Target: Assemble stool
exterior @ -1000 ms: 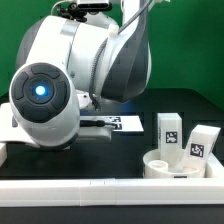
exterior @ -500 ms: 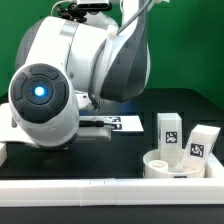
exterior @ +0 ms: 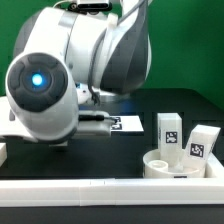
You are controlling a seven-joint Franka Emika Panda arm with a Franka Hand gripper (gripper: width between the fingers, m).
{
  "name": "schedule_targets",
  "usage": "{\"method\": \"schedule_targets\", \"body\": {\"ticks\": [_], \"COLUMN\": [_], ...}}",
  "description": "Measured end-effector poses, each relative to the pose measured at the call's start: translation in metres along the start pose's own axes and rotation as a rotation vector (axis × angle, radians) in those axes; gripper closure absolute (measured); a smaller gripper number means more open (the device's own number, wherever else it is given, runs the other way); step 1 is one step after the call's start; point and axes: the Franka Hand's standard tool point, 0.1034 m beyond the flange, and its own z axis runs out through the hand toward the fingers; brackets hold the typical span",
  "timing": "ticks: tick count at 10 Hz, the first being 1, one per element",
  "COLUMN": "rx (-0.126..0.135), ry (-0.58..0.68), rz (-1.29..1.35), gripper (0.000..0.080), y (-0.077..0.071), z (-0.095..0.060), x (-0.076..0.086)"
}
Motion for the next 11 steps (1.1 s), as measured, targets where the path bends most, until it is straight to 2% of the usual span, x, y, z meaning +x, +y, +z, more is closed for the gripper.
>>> {"method": "schedule_targets", "body": {"ticks": [2, 4, 7, 8, 10, 11], "rx": [-0.011, -0.021, -0.026, -0.033, -0.039, -0.001], "ry": [0.042, 0.07, 0.121, 0.184, 0.347, 0.401], "rz": [0.021, 0.083, 0.08, 0.077, 0.069, 0.097], "gripper": [0.0463, 0.0462, 0.0462, 0.0462, 0.0462, 0.0462], "y": [-0.018, -0.034, -0.032, -0.031, -0.032, -0.038], "z": [-0.034, -0.057, -0.062, -0.068, -0.077, -0.082], "x": [-0.013, -0.023, -0.017, -0.009, -0.004, -0.007]}}
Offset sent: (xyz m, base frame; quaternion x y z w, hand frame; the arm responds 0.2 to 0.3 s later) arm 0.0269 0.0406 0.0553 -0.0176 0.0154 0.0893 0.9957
